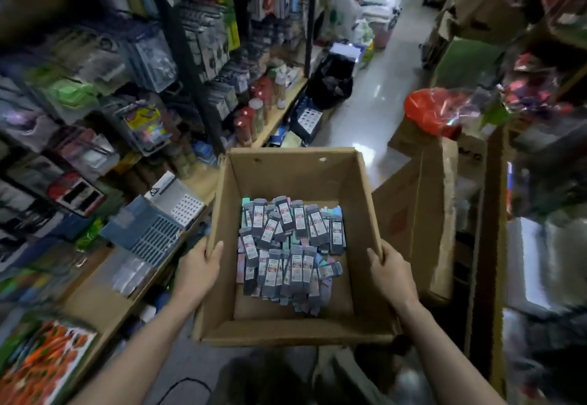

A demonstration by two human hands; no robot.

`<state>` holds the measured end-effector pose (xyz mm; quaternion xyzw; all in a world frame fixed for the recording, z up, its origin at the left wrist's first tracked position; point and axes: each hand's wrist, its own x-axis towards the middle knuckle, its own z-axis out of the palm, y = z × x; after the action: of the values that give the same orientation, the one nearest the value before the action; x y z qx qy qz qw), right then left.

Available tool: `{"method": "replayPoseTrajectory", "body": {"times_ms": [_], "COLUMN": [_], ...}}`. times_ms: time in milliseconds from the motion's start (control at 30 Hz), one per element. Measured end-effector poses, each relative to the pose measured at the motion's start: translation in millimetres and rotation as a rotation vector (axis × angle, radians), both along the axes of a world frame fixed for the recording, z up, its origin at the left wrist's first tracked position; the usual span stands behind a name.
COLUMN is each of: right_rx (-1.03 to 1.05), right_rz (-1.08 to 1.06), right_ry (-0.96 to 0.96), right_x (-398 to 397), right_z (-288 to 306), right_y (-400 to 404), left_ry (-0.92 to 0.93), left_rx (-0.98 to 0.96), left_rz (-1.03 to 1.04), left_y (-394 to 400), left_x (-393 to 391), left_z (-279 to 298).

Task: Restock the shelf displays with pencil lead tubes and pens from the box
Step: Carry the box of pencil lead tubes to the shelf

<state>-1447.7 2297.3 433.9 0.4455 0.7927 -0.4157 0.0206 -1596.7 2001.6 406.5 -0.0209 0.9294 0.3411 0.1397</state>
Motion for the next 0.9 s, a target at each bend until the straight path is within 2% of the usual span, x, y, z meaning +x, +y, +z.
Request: {"method": "replayPoseTrajectory", "body": {"times_ms": [133, 333, 533, 600, 900], "right_rx": [0.011, -0.002, -0.001, 0.008, 0.108], "right_rz": [0.262, 0.532, 0.644, 0.686, 0.865], "right_ry": [-0.004, 0.009, 0.016, 0.017, 0.052], "right_x": [-59, -136, -184, -199, -276], "right_z": [8, 4, -8, -3, 5], "right_y": [36, 32, 4, -5, -25], "left_ry": [-0.033, -0.045, -0.05, -0.081, -0.006], "left_rx": [-0.001, 0.031, 0.08, 0.053, 0.009], "left_rz": [0.208, 0.429, 0.551, 0.615, 0.8], "left_y": [9, -4, -29, -36, -38], "left_x": [7, 2, -13, -15, -36], "left_z": [-3, -4, -1, 5, 9]}}
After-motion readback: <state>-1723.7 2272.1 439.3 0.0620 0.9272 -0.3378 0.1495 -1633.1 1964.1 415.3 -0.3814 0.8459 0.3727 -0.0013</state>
